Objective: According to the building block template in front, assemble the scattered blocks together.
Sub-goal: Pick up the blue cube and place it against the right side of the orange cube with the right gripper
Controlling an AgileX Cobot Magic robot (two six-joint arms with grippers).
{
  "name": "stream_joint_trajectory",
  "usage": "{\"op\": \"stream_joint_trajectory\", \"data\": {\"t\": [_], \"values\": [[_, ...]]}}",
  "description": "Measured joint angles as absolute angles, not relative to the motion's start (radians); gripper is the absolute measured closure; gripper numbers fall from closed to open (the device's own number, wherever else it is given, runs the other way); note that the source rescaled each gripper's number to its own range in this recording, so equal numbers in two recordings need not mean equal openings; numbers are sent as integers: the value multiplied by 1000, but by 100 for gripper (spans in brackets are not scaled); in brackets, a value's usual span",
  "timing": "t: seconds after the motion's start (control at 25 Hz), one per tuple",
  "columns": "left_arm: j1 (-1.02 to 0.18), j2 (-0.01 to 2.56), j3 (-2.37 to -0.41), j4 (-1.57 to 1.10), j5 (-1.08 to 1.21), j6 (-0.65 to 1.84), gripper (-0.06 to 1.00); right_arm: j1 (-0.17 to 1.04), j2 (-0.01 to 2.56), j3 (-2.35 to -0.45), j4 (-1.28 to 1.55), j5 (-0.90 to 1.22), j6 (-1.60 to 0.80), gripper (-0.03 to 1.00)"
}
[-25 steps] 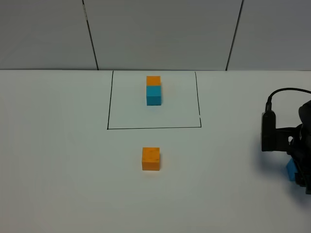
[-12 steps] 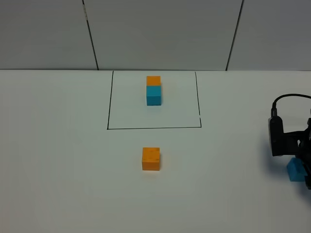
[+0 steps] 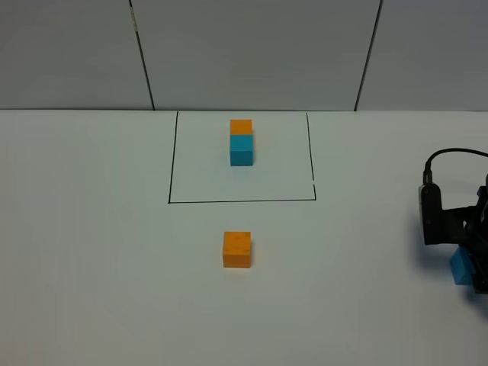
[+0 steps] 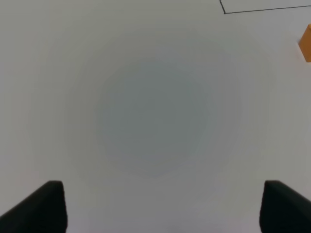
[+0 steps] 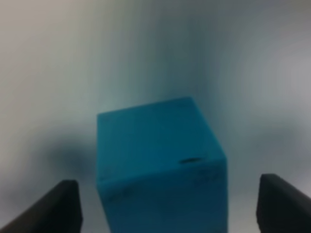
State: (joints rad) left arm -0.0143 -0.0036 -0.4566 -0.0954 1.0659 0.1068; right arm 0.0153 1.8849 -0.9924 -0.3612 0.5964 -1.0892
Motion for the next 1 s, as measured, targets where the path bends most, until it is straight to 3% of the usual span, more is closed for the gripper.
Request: {"op": "stream_joint_trajectory", "data": {"t": [1.0], "values": [[-14,-4,-457,-95,1066,107,15,-16,1896,-992,-283,576,-1256,20]]}}
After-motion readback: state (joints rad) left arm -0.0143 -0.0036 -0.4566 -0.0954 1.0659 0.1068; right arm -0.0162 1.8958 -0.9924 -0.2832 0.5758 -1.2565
